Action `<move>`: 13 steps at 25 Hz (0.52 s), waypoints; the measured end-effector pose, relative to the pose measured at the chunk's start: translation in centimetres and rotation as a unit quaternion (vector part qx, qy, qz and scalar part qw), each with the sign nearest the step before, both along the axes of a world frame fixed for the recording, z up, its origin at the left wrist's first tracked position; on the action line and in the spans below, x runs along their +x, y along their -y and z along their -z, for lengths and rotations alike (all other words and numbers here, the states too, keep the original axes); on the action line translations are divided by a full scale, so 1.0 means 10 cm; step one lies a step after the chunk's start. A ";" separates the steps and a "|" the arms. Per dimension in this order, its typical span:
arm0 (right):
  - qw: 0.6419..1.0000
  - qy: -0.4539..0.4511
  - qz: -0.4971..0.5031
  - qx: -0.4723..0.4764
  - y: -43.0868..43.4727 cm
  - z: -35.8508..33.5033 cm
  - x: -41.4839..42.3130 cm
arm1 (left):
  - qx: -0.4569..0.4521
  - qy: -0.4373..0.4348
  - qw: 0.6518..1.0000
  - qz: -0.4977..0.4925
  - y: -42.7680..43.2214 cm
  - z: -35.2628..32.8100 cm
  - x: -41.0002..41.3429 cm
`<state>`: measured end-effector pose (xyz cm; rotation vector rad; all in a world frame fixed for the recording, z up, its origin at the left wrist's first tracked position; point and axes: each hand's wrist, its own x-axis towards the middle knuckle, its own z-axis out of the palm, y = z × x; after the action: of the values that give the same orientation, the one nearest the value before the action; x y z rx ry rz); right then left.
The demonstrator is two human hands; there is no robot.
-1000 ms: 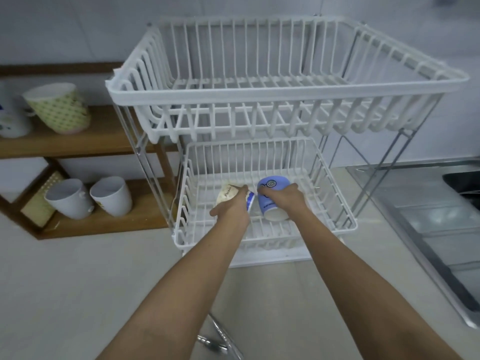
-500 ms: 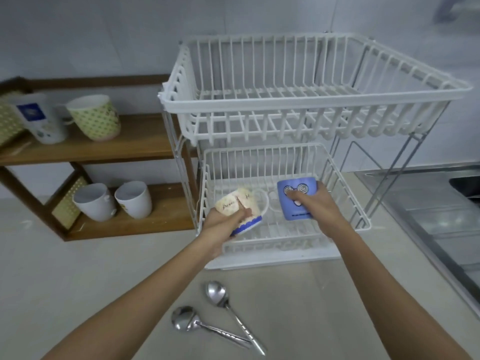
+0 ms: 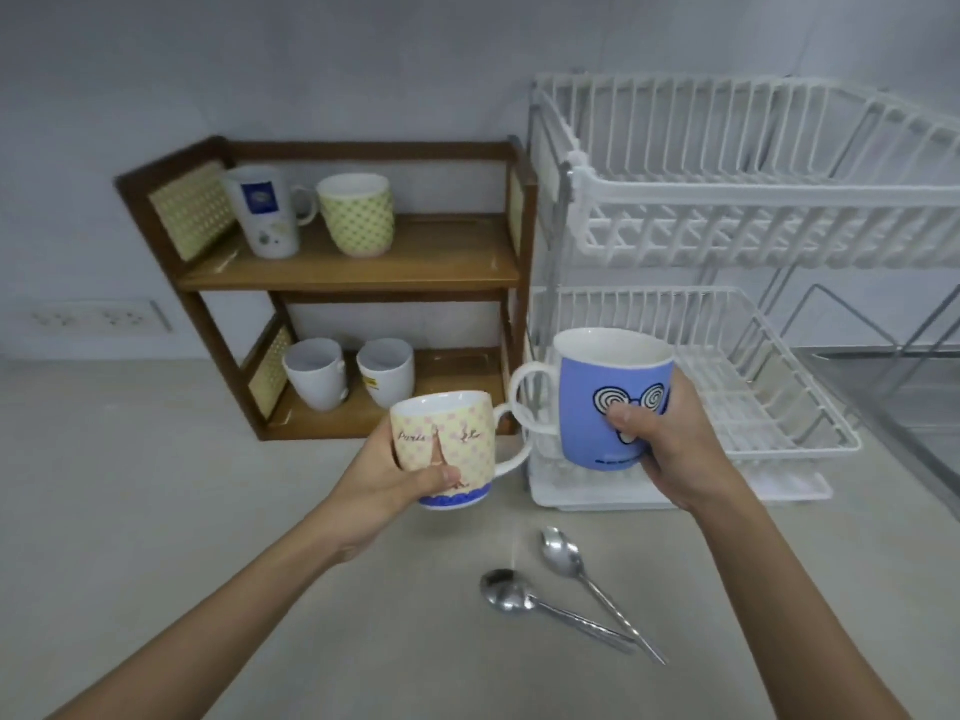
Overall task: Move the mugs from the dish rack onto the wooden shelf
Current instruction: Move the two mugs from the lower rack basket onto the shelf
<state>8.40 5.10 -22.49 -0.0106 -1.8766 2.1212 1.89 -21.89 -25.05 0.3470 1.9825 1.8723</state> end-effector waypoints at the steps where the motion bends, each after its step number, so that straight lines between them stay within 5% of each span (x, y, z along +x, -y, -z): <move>1: 1.000 -0.005 -0.006 0.004 0.22 -0.05 -0.08 | -0.014 -0.022 0.999 -0.024 0.14 -0.01 -0.10; 5: 0.998 -0.043 -0.021 0.038 0.98 -0.27 -0.46 | -0.025 -0.070 0.992 -0.106 0.56 -0.01 -0.45; 13: 0.980 -0.060 0.180 0.060 1.38 -0.92 -1.90 | 0.002 -0.064 0.983 -0.169 0.80 0.02 -0.96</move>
<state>-10.55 -8.72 -13.30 -0.1782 -1.7738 1.7286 -7.70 -29.91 -25.26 0.1399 2.2405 2.1023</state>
